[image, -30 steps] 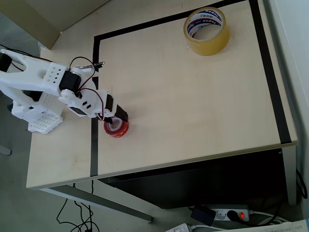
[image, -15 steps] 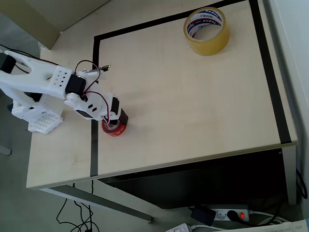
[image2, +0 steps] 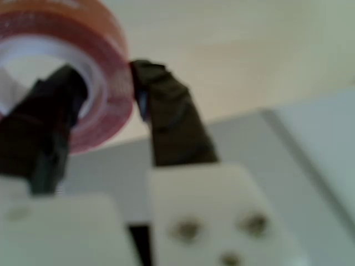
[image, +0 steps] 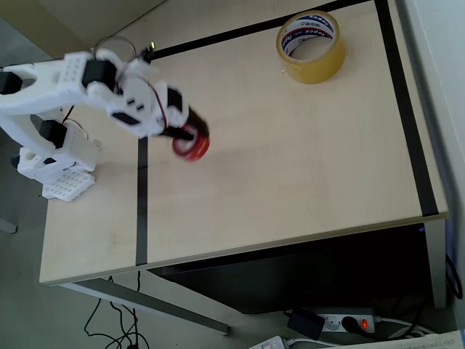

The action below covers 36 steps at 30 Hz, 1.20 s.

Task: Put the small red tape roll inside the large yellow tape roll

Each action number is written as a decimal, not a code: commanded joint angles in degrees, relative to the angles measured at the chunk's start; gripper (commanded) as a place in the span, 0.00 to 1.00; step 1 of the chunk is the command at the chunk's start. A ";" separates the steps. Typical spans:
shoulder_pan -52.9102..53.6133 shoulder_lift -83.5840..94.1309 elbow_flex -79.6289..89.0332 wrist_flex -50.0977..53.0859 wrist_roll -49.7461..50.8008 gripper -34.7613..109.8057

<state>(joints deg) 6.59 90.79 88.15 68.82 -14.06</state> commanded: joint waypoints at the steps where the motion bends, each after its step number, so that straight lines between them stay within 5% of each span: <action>1: -4.13 2.72 -14.15 0.35 0.53 0.24; 9: -10.28 -10.55 -40.34 1.23 0.53 0.24; 17: -14.94 -41.57 -90.00 10.46 0.09 0.24; 36: -19.95 -50.19 -85.25 -13.97 0.09 0.24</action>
<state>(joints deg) -12.13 39.55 4.83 59.06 -14.06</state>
